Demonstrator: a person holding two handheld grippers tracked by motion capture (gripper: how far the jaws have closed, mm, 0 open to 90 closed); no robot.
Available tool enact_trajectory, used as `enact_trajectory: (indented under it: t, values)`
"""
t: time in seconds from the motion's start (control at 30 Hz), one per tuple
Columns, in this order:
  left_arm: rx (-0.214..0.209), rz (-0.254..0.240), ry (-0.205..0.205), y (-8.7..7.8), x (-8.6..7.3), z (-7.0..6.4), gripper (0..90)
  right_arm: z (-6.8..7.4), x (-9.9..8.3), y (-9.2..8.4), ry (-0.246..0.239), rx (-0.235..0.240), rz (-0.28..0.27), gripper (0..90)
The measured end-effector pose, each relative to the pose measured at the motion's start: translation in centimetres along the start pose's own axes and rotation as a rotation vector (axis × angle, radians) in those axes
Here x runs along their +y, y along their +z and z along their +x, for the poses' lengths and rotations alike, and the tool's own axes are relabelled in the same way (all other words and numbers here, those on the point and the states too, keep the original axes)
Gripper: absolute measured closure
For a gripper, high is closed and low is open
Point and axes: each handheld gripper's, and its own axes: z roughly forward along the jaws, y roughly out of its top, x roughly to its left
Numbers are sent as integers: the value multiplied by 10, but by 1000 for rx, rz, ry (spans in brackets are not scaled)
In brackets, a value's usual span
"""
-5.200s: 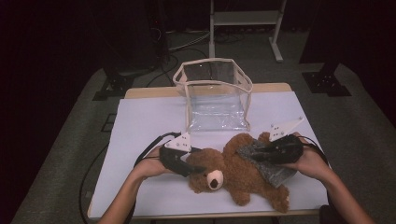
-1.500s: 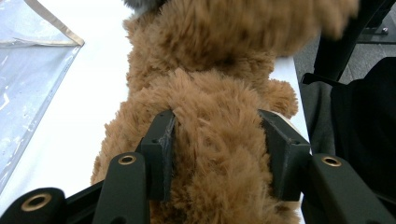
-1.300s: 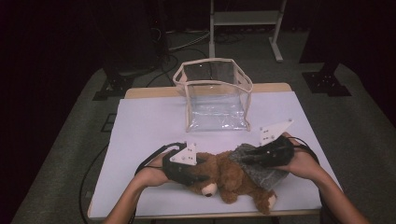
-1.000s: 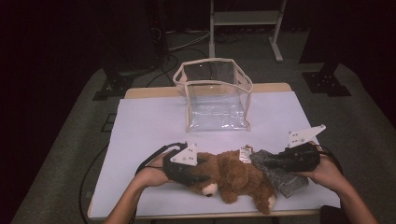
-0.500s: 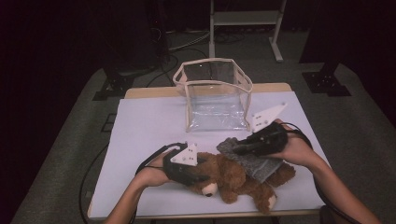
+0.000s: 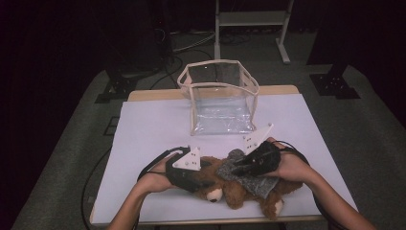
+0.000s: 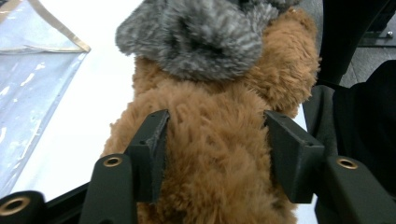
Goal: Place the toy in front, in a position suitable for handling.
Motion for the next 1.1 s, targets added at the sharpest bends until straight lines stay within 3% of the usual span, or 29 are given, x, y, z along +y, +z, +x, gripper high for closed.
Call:
enact_trajectory:
  t: [0.13,0.27,0.47,0.63,0.7,0.9,1.1]
  values:
    - [17,-4,-33,-12,-7,3,373,1,-3,-1,6,-7,-7,776]
    - [1,-15,-41,-7,-13,2,466,0,-4,-3,18,1,-18,775]
    - [-5,-23,-32,1,-10,2,494,1,23,-4,-25,-8,-23,775]
    - [-4,-30,-35,1,-13,1,494,1,44,12,-67,8,-11,774]
    - [-1,-36,-38,0,-15,0,489,-2,40,20,-58,4,21,774]
    - [30,-50,-59,-12,-16,4,409,-5,16,16,-8,-8,9,776]
    - [11,-49,-63,-3,-18,4,506,-3,17,12,-4,-7,-26,776]
